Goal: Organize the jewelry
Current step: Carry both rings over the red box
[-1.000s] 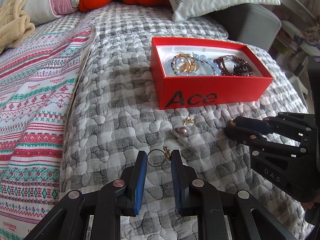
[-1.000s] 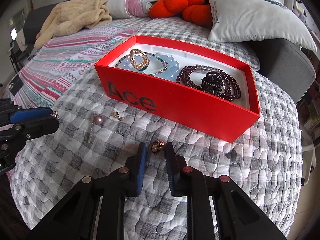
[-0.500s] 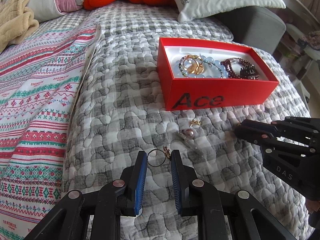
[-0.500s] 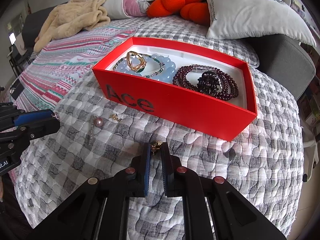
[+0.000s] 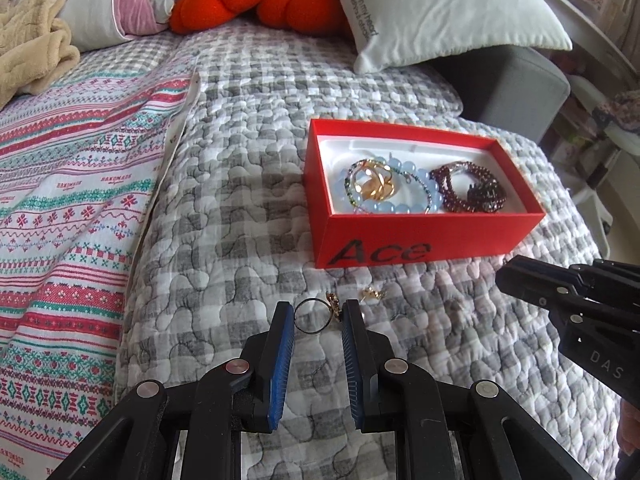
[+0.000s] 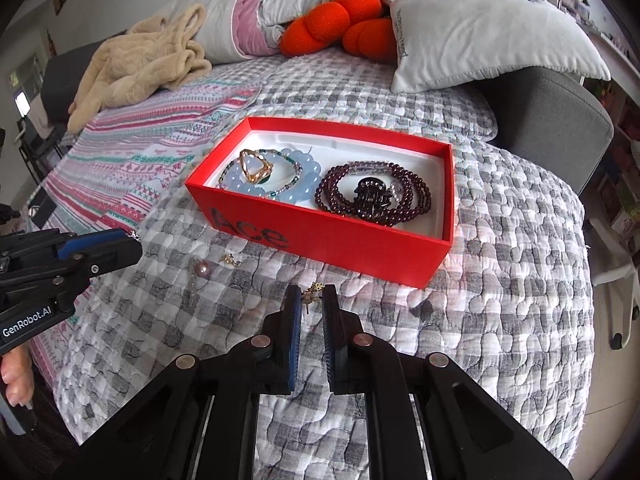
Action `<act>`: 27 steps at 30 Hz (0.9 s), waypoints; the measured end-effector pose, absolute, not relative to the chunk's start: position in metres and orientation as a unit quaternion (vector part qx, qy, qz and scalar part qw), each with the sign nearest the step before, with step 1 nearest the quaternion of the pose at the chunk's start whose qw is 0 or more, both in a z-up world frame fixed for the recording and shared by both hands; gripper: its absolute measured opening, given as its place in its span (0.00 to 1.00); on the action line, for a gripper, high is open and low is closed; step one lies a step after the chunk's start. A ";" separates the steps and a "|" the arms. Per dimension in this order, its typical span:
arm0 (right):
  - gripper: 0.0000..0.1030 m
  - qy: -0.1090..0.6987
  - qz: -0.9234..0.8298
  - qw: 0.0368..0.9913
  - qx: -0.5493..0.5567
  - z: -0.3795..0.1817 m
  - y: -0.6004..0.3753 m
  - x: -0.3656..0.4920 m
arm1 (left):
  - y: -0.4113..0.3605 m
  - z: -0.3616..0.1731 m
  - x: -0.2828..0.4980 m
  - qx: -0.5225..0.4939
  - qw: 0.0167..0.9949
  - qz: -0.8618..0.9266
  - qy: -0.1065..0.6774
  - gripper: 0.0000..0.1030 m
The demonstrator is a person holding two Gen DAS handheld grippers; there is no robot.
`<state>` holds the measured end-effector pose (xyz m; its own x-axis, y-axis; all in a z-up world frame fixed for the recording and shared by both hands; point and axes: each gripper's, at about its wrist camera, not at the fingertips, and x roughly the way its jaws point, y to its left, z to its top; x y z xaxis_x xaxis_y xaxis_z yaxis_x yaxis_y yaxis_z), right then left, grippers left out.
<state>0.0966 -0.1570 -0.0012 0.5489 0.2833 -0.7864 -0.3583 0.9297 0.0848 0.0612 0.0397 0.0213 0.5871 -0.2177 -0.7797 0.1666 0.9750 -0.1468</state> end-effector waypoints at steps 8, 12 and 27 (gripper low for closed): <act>0.11 0.417 0.169 0.893 0.002 0.022 -0.181 0.106 | 0.023 0.034 0.076 -0.051 0.902 -0.117 0.412 0.18; 0.11 0.412 0.160 0.897 0.021 0.027 -0.194 0.114 | 0.010 0.037 0.084 -0.055 0.907 -0.125 0.399 0.18; 0.11 0.414 0.149 0.897 0.047 0.023 -0.217 0.130 | -0.023 0.019 0.117 -0.059 0.912 -0.121 0.388 0.18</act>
